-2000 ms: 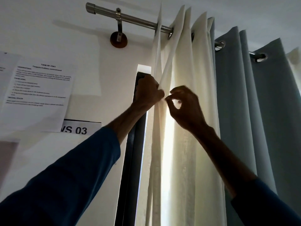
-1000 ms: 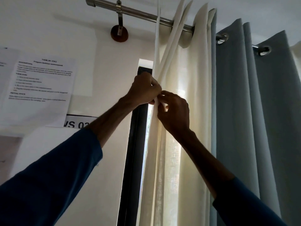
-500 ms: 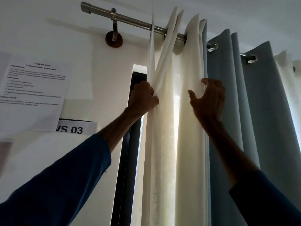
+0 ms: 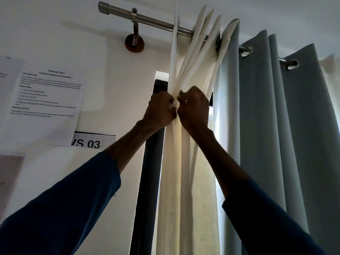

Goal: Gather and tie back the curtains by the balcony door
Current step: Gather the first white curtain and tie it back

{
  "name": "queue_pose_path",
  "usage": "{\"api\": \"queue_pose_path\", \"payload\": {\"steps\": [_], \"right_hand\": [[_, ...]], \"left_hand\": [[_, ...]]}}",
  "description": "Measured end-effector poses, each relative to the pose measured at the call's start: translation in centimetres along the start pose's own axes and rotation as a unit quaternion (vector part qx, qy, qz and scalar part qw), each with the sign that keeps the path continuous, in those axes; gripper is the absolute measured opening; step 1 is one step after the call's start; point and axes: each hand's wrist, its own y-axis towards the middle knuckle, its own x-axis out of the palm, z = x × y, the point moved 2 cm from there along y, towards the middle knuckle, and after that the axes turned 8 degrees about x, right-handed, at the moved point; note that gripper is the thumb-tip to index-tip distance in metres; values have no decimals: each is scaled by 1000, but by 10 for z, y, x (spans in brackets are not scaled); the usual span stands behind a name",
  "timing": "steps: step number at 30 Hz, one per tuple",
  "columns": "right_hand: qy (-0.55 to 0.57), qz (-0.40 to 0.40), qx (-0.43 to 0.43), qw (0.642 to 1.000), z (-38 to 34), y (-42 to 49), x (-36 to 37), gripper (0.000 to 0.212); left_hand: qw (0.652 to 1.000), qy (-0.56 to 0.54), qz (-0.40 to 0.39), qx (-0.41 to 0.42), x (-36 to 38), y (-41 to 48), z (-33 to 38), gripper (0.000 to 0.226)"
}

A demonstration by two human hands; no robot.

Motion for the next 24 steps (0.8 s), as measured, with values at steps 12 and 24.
{"api": "queue_pose_path", "payload": {"steps": [12, 24], "right_hand": [[107, -3, 51, 993, 38, -39, -23, 21], [162, -83, 30, 983, 49, -68, -34, 13]], "left_hand": [[997, -66, 21, 36, 14, -18, 12, 47], [981, -156, 84, -76, 29, -38, 39, 36]]}}
